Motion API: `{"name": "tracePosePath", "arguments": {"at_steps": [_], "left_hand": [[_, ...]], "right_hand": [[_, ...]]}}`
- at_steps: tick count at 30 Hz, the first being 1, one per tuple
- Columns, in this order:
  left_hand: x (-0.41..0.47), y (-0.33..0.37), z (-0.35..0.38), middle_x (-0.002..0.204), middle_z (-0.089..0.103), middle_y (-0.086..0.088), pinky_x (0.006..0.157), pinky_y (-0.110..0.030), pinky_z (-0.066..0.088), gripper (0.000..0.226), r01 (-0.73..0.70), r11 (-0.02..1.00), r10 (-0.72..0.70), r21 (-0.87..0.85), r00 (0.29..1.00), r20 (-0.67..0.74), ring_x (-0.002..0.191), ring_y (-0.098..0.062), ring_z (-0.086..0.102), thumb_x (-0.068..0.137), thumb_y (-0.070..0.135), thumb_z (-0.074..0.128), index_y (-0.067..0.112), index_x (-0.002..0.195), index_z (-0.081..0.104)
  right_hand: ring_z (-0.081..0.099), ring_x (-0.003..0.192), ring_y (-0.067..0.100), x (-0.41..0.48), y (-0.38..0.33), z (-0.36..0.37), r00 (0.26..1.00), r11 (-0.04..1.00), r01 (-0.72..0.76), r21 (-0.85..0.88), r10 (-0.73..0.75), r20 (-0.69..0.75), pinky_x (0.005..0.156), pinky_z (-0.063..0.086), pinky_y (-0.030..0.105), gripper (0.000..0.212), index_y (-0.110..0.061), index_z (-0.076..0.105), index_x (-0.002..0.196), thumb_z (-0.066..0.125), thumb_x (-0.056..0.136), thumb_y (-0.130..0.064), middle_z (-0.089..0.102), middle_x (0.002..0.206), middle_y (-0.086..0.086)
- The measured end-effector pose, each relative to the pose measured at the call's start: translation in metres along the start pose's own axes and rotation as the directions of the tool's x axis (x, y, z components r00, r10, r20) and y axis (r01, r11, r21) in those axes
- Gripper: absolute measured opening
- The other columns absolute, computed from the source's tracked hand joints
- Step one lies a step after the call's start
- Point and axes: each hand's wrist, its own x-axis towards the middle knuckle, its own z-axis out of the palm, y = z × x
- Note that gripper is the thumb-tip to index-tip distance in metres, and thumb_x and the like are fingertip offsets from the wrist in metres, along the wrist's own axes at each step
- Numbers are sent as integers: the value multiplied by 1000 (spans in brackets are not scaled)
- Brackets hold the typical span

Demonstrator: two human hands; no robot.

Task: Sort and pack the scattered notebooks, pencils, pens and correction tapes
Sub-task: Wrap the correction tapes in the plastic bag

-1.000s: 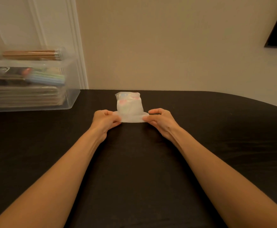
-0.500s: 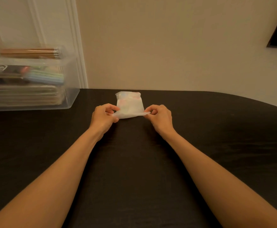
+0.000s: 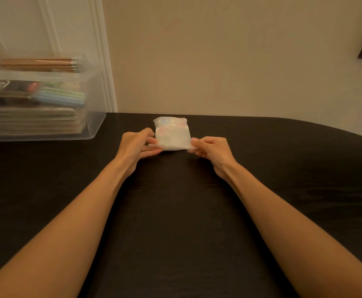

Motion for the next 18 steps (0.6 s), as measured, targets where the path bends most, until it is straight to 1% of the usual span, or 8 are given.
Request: {"name": "tracePosePath", "arguments": {"at_steps": [3,5,8,11,13,15,17,18], "left_hand": [[6,-3,-3,105,58,-6,59,-22,55,8,22,993,-19,113,999,-27,83,-18,65,79,1,63,1,71,62],[9,-5,-4,97,63,-6,63,-22,54,11,-14,979,18,204,1000,-17,85,-15,64,77,3,69,3,68,63],[15,-5,-6,87,60,-2,65,-22,49,16,-128,919,133,373,991,13,82,-13,59,73,6,75,13,75,60],[23,-6,-9,89,54,1,63,-22,45,33,-223,839,204,496,975,92,78,-12,56,70,9,78,21,89,54],[24,-5,-11,91,53,1,64,-22,48,38,-295,787,231,541,955,184,74,-14,58,70,11,78,23,95,52],[27,-7,-13,92,51,2,61,-16,44,38,-403,664,286,630,915,284,72,-12,58,71,14,78,24,98,53],[30,-8,-13,93,46,4,61,-11,39,34,-502,520,340,691,864,372,72,-9,54,72,16,77,24,97,55],[31,-8,-13,94,44,5,63,-11,38,32,-535,460,353,709,842,407,72,-8,52,73,17,76,22,97,55]], "right_hand": [[61,90,14,3,0,-1,1000,998,-1,-59,2,8,77,49,24,10,-17,68,76,69,81,-8,66,93,1],[61,93,15,5,0,-2,999,998,12,-60,-10,33,79,50,24,19,-18,65,87,68,79,-1,64,98,3],[59,83,11,11,2,0,996,969,82,-233,-70,60,67,48,19,38,-19,57,110,66,79,2,60,92,1],[52,74,8,20,6,4,984,893,177,-414,-175,44,62,42,16,29,-22,58,104,67,82,-6,54,84,-4],[47,75,9,22,6,4,946,747,284,-601,-320,51,66,38,19,14,-20,60,93,66,84,-12,49,81,-6],[44,83,13,26,8,5,882,515,386,-765,-448,143,72,38,25,6,-13,59,94,60,88,-13,48,87,-2],[43,85,18,28,10,5,821,314,447,-837,-516,245,73,39,28,7,-9,56,97,54,91,-10,48,94,4],[42,83,18,29,10,5,796,251,464,-850,-540,275,71,37,28,7,-9,54,98,52,91,-9,47,95,5]]}}
